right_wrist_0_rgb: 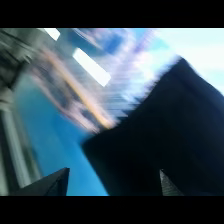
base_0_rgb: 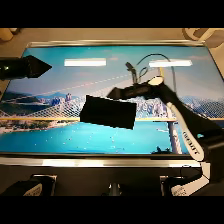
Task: Fold the shirts.
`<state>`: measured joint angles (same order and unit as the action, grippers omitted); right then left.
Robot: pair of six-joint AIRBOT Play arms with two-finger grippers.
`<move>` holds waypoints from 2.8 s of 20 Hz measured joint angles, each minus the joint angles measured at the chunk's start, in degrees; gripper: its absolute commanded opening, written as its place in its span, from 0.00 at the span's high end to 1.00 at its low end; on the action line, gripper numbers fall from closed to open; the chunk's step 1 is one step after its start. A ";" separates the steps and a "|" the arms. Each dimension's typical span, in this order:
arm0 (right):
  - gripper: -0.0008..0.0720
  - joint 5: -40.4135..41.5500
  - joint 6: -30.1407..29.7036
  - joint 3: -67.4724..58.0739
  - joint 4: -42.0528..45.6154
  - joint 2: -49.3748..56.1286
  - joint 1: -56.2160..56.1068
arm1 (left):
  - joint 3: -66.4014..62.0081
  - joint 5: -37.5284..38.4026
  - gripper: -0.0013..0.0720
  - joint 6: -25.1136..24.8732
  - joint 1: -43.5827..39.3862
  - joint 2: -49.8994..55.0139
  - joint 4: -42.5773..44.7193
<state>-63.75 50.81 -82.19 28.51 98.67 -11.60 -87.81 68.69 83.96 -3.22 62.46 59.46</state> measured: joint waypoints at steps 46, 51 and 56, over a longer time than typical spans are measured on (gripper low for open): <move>0.95 -16.79 7.28 24.09 46.77 -15.91 80.26 | 3.54 -0.76 0.95 3.54 -0.17 -1.14 2.47; 0.26 -14.43 6.60 23.61 47.25 -17.79 80.30 | 3.54 -0.94 0.95 3.52 -0.17 -1.14 2.47; 0.26 -17.25 4.63 2.99 46.99 -18.62 80.00 | 3.37 -1.53 0.96 2.16 -0.72 -0.70 2.89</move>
<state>-80.99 55.44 -79.20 75.50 80.05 68.40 -84.44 67.16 86.13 -3.95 61.76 62.35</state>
